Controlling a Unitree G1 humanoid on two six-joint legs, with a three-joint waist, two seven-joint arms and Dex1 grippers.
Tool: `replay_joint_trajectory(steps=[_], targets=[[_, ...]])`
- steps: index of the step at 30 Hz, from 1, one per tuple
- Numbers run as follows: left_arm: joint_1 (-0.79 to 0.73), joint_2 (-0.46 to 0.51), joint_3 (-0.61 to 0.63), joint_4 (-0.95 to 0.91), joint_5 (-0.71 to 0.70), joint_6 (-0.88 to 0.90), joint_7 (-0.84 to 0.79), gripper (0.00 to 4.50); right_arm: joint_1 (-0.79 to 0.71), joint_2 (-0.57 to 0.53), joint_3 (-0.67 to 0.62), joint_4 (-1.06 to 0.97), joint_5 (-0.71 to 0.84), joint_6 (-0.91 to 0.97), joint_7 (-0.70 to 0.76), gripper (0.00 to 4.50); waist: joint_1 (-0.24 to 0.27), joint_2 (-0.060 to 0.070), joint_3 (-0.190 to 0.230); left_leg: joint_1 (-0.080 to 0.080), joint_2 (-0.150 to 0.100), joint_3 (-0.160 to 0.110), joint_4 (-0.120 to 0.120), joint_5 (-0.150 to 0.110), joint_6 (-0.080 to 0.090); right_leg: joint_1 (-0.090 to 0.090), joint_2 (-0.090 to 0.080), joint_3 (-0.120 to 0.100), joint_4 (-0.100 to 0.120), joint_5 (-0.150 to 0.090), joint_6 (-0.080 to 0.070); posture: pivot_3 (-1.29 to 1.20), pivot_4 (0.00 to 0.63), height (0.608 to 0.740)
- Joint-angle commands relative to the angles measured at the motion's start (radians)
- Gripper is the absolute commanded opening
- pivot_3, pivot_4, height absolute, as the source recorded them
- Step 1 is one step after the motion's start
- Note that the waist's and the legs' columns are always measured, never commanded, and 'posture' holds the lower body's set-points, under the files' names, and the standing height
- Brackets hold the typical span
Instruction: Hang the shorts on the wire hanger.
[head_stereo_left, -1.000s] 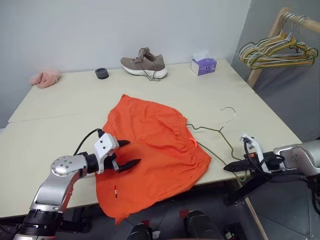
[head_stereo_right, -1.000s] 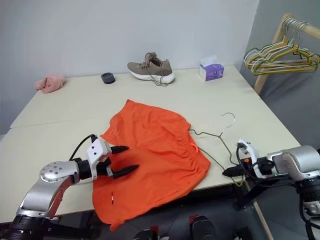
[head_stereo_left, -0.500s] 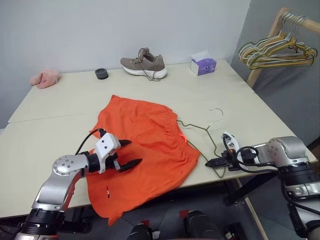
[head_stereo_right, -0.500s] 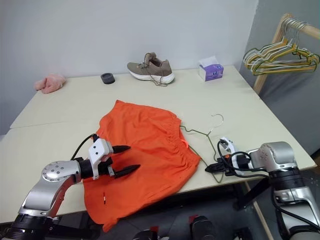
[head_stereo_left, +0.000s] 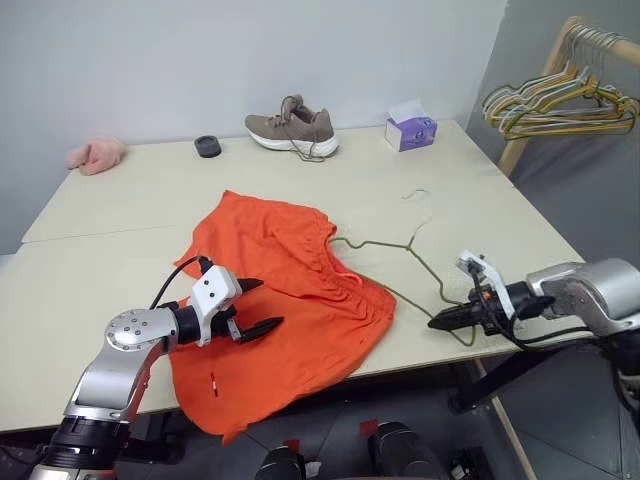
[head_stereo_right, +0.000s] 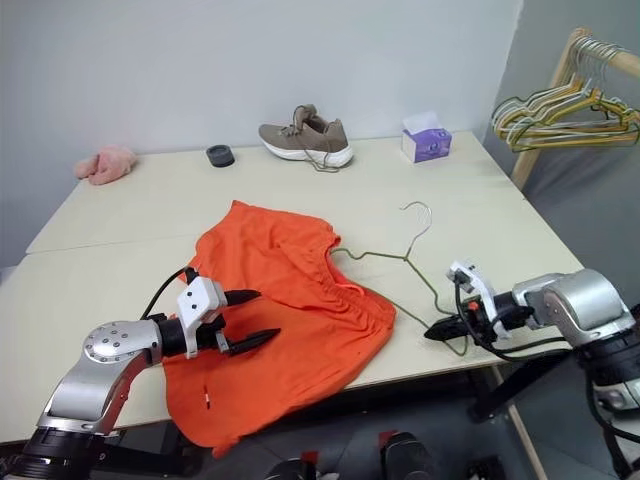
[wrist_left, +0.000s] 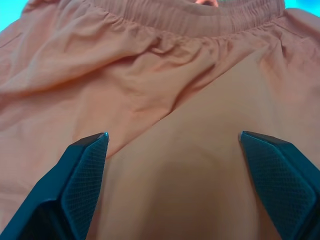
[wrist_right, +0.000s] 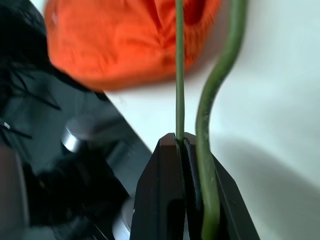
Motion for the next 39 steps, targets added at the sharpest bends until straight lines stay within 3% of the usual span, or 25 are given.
replay_joint_trajectory(steps=[1, 8, 17, 24, 30, 39], targets=[[-0.022, -0.002, 0.005, 0.007, 0.012, -0.033, 0.009, 4.45, 0.038, -0.057, 0.023, -0.074, -0.075, -0.147, 0.045, 0.00, -0.001, 0.000, 0.000, 0.000, 0.000, 0.000, 0.000, 0.000, 0.000, 0.000, 0.000, 0.000, 0.000, 0.000, 0.000, -0.17, 0.035, 0.740], [-0.040, -0.008, -0.006, 0.028, 0.026, -0.051, 0.002, 4.45, 0.051, -0.007, 0.065, -0.075, -0.138, -0.178, 0.021, 0.00, -0.009, 0.000, 0.000, 0.001, 0.000, 0.001, 0.000, 0.000, 0.000, 0.000, 0.000, 0.001, 0.001, 0.000, 0.000, -0.17, 0.036, 0.740], [-0.002, -0.010, 0.017, 0.014, 0.018, -0.046, 0.015, 4.45, -0.047, -0.034, -0.042, 0.087, -0.174, -0.233, 0.031, 0.00, -0.005, 0.000, 0.000, 0.001, 0.000, 0.000, 0.002, 0.000, 0.000, 0.001, 0.000, 0.001, 0.001, 0.000, 0.000, -0.16, 0.045, 0.740], [0.037, 0.000, 0.065, 0.031, -0.007, -0.036, 0.027, 4.45, 0.028, -0.058, -0.087, -0.040, -0.112, -0.161, 0.048, 0.00, -0.007, 0.000, 0.000, 0.000, 0.000, 0.000, 0.001, 0.000, 0.000, 0.000, 0.000, 0.000, 0.001, 0.000, 0.000, -0.17, 0.056, 0.740], [0.039, 0.006, 0.067, 0.030, 0.001, -0.043, 0.027, 4.45, 0.056, -0.009, -0.084, -0.023, -0.128, -0.142, -0.022, 0.00, -0.005, 0.000, 0.000, 0.001, 0.000, 0.001, 0.003, 0.000, 0.000, 0.001, 0.000, 0.001, 0.002, -0.002, -0.004, -0.16, 0.057, 0.740], [0.044, 0.004, 0.059, 0.018, 0.004, -0.046, 0.027, 4.45, 0.117, -0.047, -0.103, -0.052, -0.110, -0.130, -0.011, 0.00, -0.003, 0.001, 0.000, 0.001, 0.000, 0.000, 0.003, 0.000, 0.000, 0.001, 0.000, 0.001, 0.002, 0.000, 0.000, -0.17, 0.060, 0.740]])
